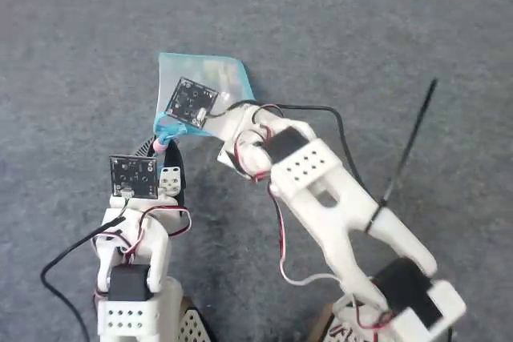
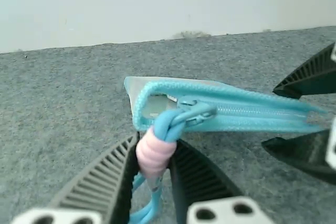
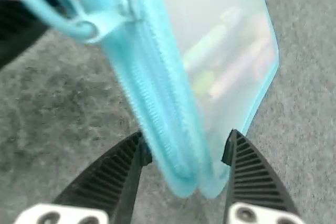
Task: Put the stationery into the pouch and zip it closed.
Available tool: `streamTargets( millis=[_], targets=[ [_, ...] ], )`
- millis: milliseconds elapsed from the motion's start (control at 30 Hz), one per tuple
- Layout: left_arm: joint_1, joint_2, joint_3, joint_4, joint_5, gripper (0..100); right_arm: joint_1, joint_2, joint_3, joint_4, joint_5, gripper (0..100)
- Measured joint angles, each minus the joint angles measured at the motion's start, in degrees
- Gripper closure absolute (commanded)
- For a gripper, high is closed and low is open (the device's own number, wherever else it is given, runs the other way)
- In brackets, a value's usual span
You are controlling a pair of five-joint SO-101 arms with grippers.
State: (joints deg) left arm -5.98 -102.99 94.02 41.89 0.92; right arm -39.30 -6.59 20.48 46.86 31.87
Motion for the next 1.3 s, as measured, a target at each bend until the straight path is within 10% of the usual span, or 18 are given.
streamTargets(
  millis=[1300],
  targets=[
    [1.0, 0.0, 0.7, -0.6, 0.0, 99, 25.1, 4.0, -4.7, 5.0, 2.4, 99.1]
  ],
)
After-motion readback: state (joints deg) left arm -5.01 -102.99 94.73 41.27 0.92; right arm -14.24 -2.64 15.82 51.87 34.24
